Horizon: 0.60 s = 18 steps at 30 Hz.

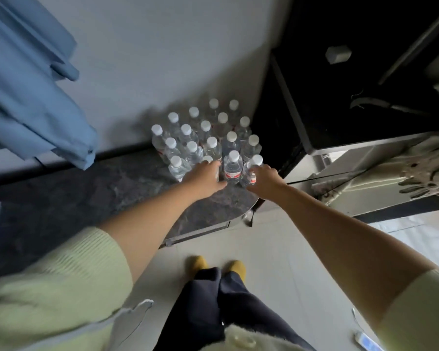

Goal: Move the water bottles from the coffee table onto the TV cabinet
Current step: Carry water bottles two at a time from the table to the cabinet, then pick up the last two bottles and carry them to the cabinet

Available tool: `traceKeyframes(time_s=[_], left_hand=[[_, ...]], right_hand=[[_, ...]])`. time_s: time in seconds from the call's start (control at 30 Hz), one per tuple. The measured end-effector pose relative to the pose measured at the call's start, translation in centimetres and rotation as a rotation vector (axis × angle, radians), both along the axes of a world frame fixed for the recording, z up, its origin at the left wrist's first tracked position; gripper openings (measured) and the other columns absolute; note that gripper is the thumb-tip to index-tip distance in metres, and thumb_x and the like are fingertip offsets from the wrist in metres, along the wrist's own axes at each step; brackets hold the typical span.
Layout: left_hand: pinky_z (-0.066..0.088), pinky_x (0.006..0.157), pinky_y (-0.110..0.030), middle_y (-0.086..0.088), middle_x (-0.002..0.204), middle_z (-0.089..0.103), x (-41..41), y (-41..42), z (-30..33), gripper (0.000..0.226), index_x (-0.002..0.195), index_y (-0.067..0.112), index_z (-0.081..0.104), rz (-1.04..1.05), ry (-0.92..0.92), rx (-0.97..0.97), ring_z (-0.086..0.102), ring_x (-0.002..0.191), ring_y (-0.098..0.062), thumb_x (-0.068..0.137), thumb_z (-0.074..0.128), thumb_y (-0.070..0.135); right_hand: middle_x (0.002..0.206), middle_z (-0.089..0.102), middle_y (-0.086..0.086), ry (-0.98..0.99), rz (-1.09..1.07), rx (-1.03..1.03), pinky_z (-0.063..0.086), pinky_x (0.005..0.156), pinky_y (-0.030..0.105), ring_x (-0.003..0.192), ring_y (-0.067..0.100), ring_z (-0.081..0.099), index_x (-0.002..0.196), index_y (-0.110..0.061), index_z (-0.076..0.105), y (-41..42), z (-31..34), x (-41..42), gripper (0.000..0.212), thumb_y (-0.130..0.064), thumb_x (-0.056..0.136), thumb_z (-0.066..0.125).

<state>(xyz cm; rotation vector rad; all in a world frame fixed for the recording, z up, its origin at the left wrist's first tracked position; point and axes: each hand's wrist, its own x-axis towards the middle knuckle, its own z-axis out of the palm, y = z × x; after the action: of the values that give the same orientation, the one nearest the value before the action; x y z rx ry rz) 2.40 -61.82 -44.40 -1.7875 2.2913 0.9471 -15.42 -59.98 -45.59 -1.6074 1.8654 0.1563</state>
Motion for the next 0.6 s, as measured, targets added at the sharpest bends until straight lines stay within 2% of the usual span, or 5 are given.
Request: traceKeyframes(time_s=[0.13,0.27,0.4,0.5,0.6], left_hand=[[0.048,0.09,-0.044,-0.013,0.126,0.056,0.8,0.1,2.1,0.051,0.125,0.011,0.049,0.025,-0.043,-0.044,0.055,0.112,-0.031,0.086,0.063,0.042],[0.049,0.087,-0.044,-0.013,0.121,0.056,2.0,0.7,4.0,0.047,0.125,0.012,0.047,-0.007,-0.078,-0.079,0.054,0.109,-0.031,0.089,0.058,0.041],[0.048,0.086,-0.04,-0.011,0.128,0.053,4.9,0.8,7.1,0.048,0.129,0.015,0.048,0.005,-0.11,-0.157,0.054,0.113,-0.03,0.091,0.054,0.043],[0.046,0.093,-0.042,-0.01,0.134,0.049,9.7,2.0,9.4,0.05,0.132,0.017,0.046,0.046,-0.133,-0.209,0.05,0.121,-0.031,0.091,0.054,0.043],[0.043,0.099,-0.044,-0.009,0.136,0.05,16.3,4.3,10.1,0.053,0.134,0.016,0.045,0.149,-0.164,-0.216,0.048,0.124,-0.031,0.09,0.054,0.043]], right_hand=[[0.139,0.042,0.012,0.176,0.163,0.025,0.029,0.11,0.055,0.132,0.031,0.036,0.135,-0.017,0.045,-0.2,2.7,1.1,0.049,-0.025,0.089,0.057],[0.145,0.037,0.014,0.259,0.229,-0.032,0.02,0.114,0.058,0.136,0.031,0.032,0.14,-0.016,0.041,-0.7,5.6,2.9,0.05,-0.02,0.091,0.051],[0.14,0.042,0.01,0.329,0.295,-0.116,0.024,0.111,0.057,0.132,0.029,0.037,0.136,-0.017,0.044,-1.6,8.4,5.6,0.049,-0.021,0.089,0.057],[0.139,0.044,0.01,0.313,0.319,-0.164,0.023,0.113,0.058,0.134,0.03,0.037,0.133,-0.017,0.048,-1.8,10.2,10.0,0.044,-0.02,0.09,0.055],[0.144,0.041,0.01,0.319,0.433,-0.203,0.026,0.111,0.055,0.136,0.03,0.034,0.137,-0.02,0.045,-1.1,11.0,15.8,0.046,-0.023,0.092,0.052]])
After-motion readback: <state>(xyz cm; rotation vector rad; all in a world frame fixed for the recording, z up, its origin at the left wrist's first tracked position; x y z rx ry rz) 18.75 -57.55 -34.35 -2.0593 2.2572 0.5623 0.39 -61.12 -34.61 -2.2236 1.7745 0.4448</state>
